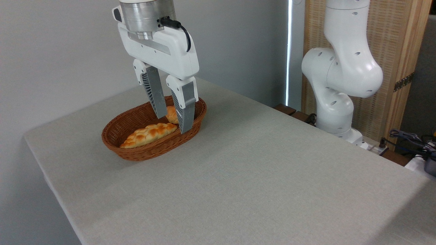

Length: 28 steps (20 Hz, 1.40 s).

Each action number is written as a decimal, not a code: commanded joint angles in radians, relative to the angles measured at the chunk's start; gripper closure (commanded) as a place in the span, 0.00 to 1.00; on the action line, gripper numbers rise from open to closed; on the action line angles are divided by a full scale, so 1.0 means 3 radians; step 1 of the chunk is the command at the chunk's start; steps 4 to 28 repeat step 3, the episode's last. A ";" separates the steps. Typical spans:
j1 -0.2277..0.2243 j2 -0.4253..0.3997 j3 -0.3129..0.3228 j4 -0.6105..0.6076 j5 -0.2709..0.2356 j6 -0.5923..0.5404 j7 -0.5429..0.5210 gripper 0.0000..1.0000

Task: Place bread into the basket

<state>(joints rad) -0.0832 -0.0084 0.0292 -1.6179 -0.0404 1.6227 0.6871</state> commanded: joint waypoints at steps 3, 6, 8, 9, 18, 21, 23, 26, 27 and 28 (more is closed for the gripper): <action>0.0022 0.0023 -0.0005 0.0055 0.0027 -0.0014 0.0077 0.00; 0.0022 0.0023 -0.0005 0.0055 0.0027 -0.0014 0.0077 0.00; 0.0022 0.0023 -0.0005 0.0055 0.0027 -0.0014 0.0077 0.00; 0.0022 0.0023 -0.0005 0.0055 0.0027 -0.0014 0.0077 0.00; 0.0022 0.0023 -0.0005 0.0055 0.0027 -0.0014 0.0077 0.00; 0.0022 0.0023 -0.0005 0.0055 0.0027 -0.0014 0.0077 0.00; 0.0022 0.0023 -0.0005 0.0055 0.0027 -0.0014 0.0077 0.00; 0.0022 0.0023 -0.0005 0.0055 0.0027 -0.0014 0.0077 0.00; 0.0022 0.0023 -0.0005 0.0055 0.0027 -0.0014 0.0077 0.00; 0.0022 0.0023 -0.0005 0.0055 0.0027 -0.0014 0.0077 0.00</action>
